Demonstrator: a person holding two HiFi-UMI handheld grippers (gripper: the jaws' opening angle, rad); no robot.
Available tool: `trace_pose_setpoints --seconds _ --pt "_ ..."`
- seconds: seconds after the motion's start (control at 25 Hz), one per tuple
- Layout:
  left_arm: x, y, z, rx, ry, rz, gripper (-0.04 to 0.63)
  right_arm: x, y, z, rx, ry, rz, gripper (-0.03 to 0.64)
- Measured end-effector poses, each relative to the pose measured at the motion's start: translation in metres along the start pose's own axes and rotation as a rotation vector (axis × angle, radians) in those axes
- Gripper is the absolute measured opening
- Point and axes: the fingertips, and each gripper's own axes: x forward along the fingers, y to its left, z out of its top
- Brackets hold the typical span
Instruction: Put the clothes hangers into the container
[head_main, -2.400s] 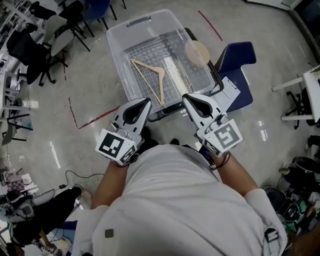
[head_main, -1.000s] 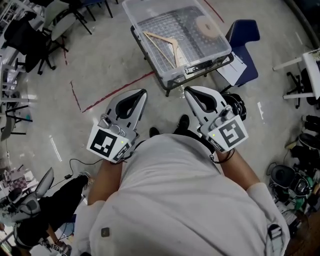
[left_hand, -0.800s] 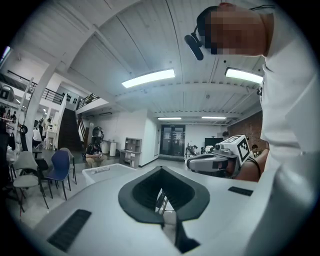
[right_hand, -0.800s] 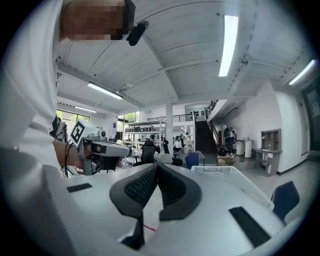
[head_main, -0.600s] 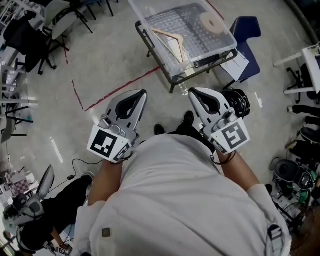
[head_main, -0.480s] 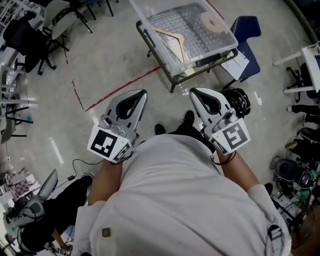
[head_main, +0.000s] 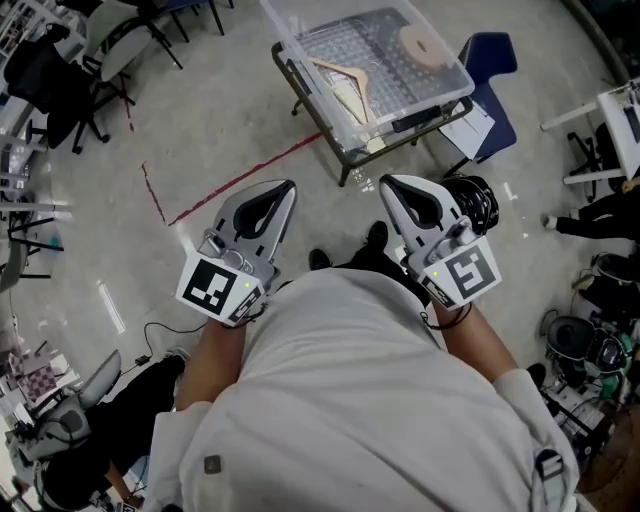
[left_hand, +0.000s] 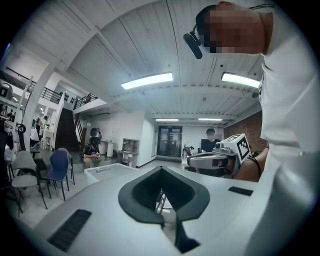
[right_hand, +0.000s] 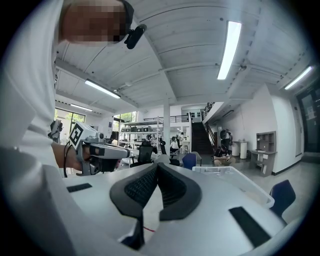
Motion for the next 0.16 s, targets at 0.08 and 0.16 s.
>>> trace_pose_setpoints --seconds 0.08,0.16 --pt "-0.0028 -0.0026 -0.0002 0.000 -0.003 -0.003 0.015 -0.0027 0.0036 -0.0003 0.003 0.000 -0.002 0.020" --pt "-0.0052 -0.0052 -0.0005 -0.001 -0.006 -0.006 0.015 -0.0055 0.0067 -0.0005 0.006 0.001 -0.005 0.020"
